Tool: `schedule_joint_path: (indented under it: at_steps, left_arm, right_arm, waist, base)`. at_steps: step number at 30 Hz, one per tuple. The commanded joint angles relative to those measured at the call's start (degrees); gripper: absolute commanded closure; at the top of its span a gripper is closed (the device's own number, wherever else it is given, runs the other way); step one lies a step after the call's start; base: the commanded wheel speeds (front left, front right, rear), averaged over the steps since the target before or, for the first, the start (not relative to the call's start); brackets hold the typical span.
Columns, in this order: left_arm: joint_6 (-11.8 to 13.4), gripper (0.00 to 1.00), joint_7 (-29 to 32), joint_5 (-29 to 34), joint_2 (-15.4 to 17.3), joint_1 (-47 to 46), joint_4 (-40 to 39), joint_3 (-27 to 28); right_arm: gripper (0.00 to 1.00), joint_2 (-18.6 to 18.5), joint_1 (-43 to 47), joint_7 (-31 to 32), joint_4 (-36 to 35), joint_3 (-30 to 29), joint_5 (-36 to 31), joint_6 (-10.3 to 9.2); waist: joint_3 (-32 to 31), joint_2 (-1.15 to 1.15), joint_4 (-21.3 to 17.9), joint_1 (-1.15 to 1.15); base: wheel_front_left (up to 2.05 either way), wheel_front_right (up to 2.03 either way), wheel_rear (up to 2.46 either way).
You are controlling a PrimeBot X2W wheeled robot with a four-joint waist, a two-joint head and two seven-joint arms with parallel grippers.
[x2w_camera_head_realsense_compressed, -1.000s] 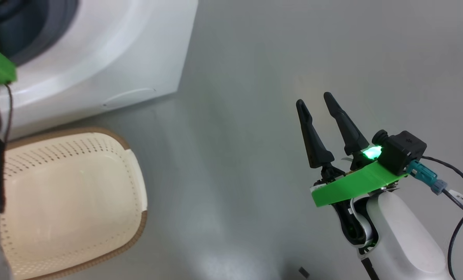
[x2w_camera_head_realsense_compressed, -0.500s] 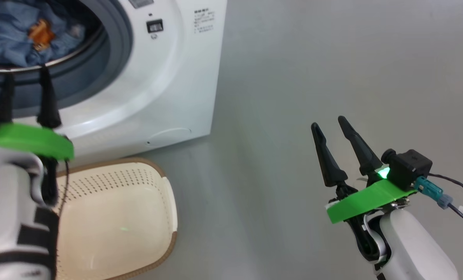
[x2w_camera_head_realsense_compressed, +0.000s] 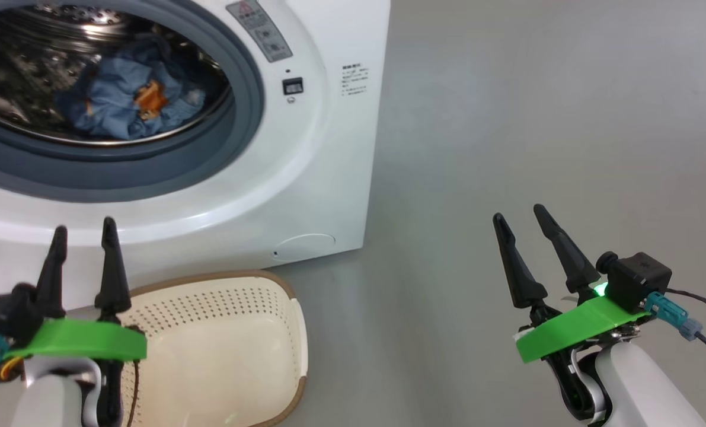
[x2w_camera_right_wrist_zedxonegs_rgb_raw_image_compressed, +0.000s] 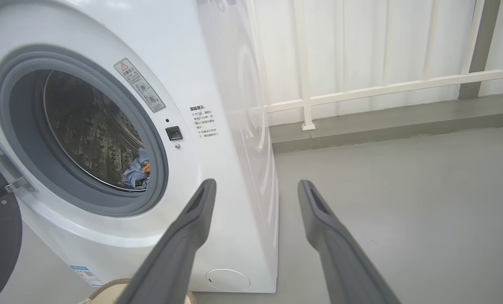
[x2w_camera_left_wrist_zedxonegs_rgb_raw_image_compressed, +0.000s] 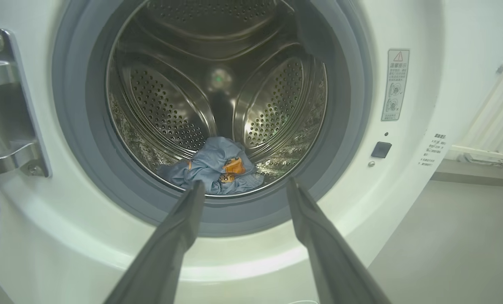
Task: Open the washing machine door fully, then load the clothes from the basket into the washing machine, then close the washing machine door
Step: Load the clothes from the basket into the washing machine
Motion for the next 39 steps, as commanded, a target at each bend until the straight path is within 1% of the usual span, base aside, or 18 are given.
schedule_joint_path:
  at_steps: [1, 5, 8, 17, 25, 39]
  left_arm:
    - [0.19, 0.00, -0.36, -0.04, 1.19, 0.38, -2.15, 1.83]
    - [1.08, 0.00, -0.36, 1.35, 0.89, 4.42, -5.61, 1.64]
    - [1.83, 0.00, -0.36, 1.38, -0.09, 6.93, -7.94, 1.70]
    - [2.89, 0.00, -0.36, 0.87, -2.13, 12.66, -13.08, 2.06]
    - [2.98, 0.00, -0.36, 0.69, -2.85, 13.96, -14.37, 2.13]
    - [2.59, 0.00, -0.36, 0.84, -2.75, 14.38, -14.05, 2.94]
  right_arm:
    - [0.00, -0.74, 0.43, -0.45, -1.32, 0.52, -0.13, 0.25]
    - [0.00, -1.05, 0.84, -0.45, -1.08, 0.75, -0.18, 0.25]
    - [0.00, -1.56, 1.18, -0.45, -0.76, 0.81, -0.05, 0.25]
    - [0.00, -2.51, 1.95, -0.45, -0.69, 1.00, 0.08, 0.25]
    - [0.00, -2.75, 1.75, -0.45, -0.70, 1.27, 0.12, 0.25]
    - [0.00, -2.99, 1.70, -0.45, -0.50, 1.76, 0.28, 0.25]
  waist:
    - [-1.41, 0.00, 1.33, 0.00]
    - [-2.83, 0.00, 2.05, 0.00]
    - [-3.89, 0.00, 2.62, 0.00]
    - [-5.49, 0.00, 3.23, 0.00]
    - [-5.70, 0.00, 3.30, 0.00]
    - [-5.90, 0.00, 3.34, 0.00]
  base:
    - [0.00, 0.00, 0.00]
    - [0.00, 0.00, 0.00]
    - [0.00, 0.00, 0.00]
    - [0.00, 0.00, 0.00]
    - [0.00, 0.00, 0.00]
    - [0.00, 0.00, 0.00]
